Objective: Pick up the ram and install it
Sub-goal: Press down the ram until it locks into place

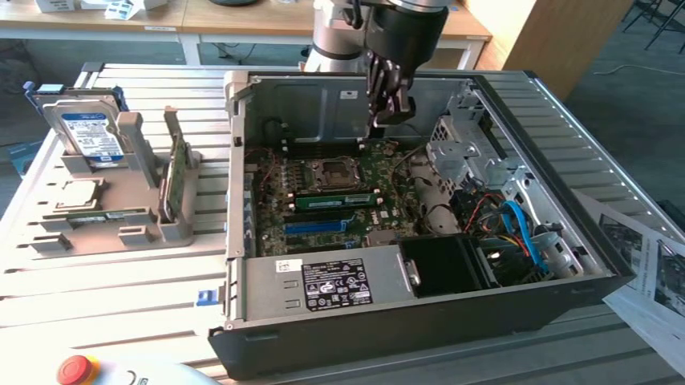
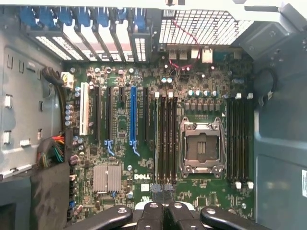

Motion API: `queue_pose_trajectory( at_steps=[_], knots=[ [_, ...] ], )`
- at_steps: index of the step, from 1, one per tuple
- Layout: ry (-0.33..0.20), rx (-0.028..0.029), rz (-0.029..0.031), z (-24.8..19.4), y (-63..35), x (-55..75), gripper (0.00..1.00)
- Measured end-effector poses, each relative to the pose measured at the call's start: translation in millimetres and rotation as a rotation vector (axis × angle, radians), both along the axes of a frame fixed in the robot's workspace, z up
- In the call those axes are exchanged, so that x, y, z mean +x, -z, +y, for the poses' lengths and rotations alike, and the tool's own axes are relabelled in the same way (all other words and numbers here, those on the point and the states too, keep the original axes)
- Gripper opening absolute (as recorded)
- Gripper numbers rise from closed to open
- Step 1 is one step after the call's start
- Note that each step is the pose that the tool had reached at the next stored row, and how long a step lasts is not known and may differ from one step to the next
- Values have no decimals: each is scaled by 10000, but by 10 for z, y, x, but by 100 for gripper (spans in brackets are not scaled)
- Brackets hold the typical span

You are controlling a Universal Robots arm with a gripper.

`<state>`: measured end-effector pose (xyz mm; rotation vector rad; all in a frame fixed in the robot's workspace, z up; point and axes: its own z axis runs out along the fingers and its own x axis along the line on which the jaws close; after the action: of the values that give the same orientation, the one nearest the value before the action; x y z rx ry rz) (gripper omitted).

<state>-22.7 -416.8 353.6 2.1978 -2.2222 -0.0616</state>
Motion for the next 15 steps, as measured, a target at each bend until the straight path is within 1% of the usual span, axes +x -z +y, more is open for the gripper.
queue_pose_trajectory(
  at_steps=[15],
  knots=[
    [-1,0,0,-26,0,298,11]
  ],
)
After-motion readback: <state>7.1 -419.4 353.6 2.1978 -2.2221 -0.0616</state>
